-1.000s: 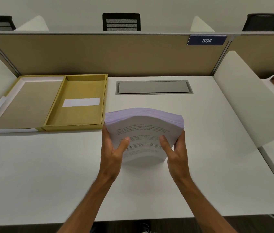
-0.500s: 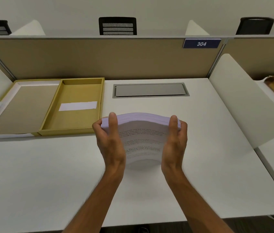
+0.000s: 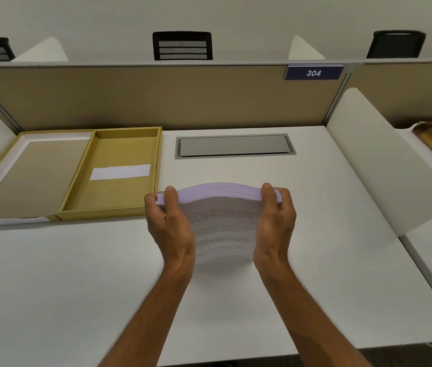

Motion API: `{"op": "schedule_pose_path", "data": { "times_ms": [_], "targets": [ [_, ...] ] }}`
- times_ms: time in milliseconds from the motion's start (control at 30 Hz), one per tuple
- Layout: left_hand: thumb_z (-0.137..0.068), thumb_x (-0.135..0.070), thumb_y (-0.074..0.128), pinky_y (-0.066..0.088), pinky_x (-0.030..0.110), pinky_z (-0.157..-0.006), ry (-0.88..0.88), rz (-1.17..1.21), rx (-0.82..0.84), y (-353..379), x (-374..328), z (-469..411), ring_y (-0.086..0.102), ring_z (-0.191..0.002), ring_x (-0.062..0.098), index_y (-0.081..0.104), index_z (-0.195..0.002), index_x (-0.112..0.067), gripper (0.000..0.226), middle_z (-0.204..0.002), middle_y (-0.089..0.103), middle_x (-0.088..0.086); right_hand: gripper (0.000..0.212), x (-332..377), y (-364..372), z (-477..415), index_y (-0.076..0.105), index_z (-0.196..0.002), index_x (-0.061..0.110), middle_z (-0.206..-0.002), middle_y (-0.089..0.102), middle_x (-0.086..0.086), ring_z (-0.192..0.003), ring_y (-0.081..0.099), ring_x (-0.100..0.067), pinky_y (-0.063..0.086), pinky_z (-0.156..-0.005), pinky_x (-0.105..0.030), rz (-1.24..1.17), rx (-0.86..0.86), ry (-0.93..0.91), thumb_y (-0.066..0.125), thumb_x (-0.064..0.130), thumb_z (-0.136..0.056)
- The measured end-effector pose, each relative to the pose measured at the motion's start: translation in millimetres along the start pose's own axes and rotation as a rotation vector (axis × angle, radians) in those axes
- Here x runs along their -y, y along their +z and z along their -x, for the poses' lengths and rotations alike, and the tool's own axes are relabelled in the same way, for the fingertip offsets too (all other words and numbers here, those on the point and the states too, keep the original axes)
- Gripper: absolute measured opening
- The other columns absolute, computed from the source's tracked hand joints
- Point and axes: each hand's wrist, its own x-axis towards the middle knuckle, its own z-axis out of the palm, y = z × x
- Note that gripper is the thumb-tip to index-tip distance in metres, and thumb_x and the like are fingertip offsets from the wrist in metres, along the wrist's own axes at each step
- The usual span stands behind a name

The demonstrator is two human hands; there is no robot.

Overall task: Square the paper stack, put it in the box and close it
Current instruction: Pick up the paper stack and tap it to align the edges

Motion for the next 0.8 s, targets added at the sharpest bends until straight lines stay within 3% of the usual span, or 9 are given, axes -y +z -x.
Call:
{"op": "schedule_pose_path", "data": {
  "times_ms": [100,200,300,433,633,800],
  "targets": [
    [-0.096,-0.053,0.043,0.046,0.027,-0.059,0.036,0.046,0.06,-2.9,3.0,-1.0,0.054,-0.077,0.014,0.044,-0.085,-0.032,0.023,-0.086,0.055,0.001,0.032,0.5,-1.9,-1.0,0.054,-0.089,0.028,-0.074,0.056,0.014,-0.062,0.054,0.003,0.043,-0.049,-0.011,-0.025,0.046,0.024,0.048,0.059,-0.084],
    [-0.089,-0.062,0.049,0.049,0.017,-0.057,0.059,0.117,0.145,-10.6,10.1,-0.2,0.06,-0.074,0.0,0.049,-0.102,-0.028,0.037,-0.088,0.06,-0.004,0.041,-2.9,-10.3,0.6,0.058,-0.098,0.026,-0.082,0.062,0.014,-0.07,0.06,0.001,0.047,-0.055,-0.014,-0.095,0.129,-0.004,0.054,0.064,-0.084],
    [-0.086,-0.061,0.055,0.054,0.022,-0.068,0.091,0.12,0.282,-23.6,24.7,-1.8,0.065,-0.089,0.005,0.051,-0.117,-0.031,0.044,-0.1,0.066,-0.007,0.051,-13.9,-26.2,4.0,0.056,-0.118,0.018,-0.099,0.068,0.008,-0.088,0.065,-0.005,0.053,-0.067,-0.016,-0.092,0.239,-0.039,0.059,0.058,-0.086],
    [-0.089,-0.051,0.056,0.055,0.023,-0.084,0.111,0.047,0.417,-34.3,44.4,-0.8,0.059,-0.116,0.009,0.039,-0.139,-0.033,0.056,-0.126,0.059,-0.004,0.056,-29.2,-38.8,10.6,0.05,-0.133,0.021,-0.119,0.067,0.003,-0.109,0.064,-0.013,0.055,-0.082,-0.023,-0.006,0.355,-0.033,0.067,0.045,-0.084],
    [-0.095,-0.039,0.049,0.058,0.032,-0.087,0.126,0.053,0.472,-34.8,56.4,2.3,0.056,-0.12,0.014,0.031,-0.142,-0.038,0.051,-0.13,0.054,-0.001,0.058,-36.2,-36.7,16.7,0.041,-0.142,0.028,-0.128,0.062,0.004,-0.117,0.058,-0.008,0.05,-0.085,-0.013,0.001,0.401,-0.063,0.065,0.028,-0.089],
    [-0.096,-0.034,0.042,0.055,0.016,-0.078,0.133,-0.045,0.457,-39.6,66.6,-1.1,0.057,-0.112,0.004,0.032,-0.143,-0.03,0.048,-0.123,0.055,-0.006,0.06,-47.0,-38.9,14.2,0.04,-0.142,0.028,-0.128,0.059,0.004,-0.118,0.056,-0.008,0.049,-0.084,-0.01,0.071,0.399,-0.07,0.063,0.023,-0.087]
  ]
}}
